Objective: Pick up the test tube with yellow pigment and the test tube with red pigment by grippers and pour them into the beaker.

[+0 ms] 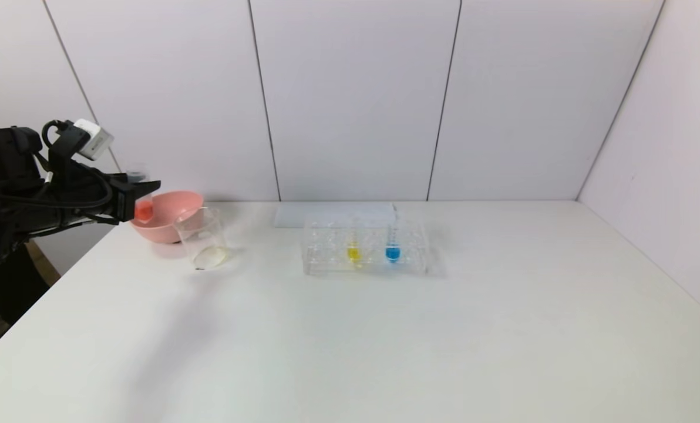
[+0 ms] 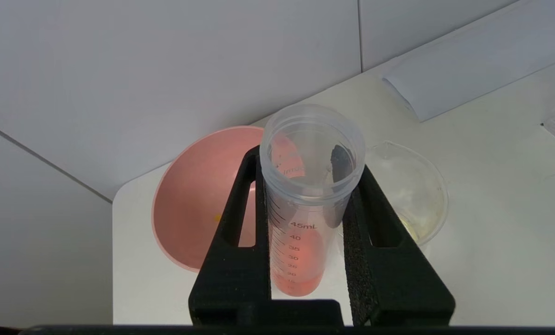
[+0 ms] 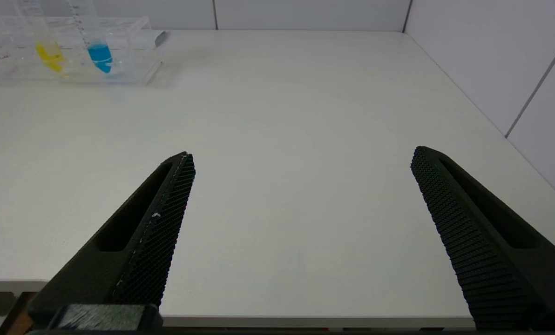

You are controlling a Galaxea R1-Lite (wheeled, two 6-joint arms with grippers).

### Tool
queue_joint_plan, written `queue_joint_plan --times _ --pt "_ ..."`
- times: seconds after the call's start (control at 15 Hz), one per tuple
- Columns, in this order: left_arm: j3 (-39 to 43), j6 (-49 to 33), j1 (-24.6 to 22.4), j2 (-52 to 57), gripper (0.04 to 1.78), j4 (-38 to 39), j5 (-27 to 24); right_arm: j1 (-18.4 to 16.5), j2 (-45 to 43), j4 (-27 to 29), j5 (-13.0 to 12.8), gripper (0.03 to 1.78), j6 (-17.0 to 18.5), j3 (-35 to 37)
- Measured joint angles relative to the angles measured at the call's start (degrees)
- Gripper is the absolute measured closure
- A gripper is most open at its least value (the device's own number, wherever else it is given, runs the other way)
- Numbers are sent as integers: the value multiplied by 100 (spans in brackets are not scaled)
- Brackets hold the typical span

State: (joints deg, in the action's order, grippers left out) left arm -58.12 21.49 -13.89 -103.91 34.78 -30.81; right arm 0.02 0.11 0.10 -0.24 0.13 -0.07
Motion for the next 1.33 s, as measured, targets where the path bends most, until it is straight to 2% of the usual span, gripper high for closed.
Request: queue_joint_plan --times 0.73,1.33 --pt "33 -344 -100 46 137 -111 -1488 2 0 0 -2 11 0 0" --pt "20 -333 -133 44 137 -179 -1737 2 0 -2 0 11 -2 0"
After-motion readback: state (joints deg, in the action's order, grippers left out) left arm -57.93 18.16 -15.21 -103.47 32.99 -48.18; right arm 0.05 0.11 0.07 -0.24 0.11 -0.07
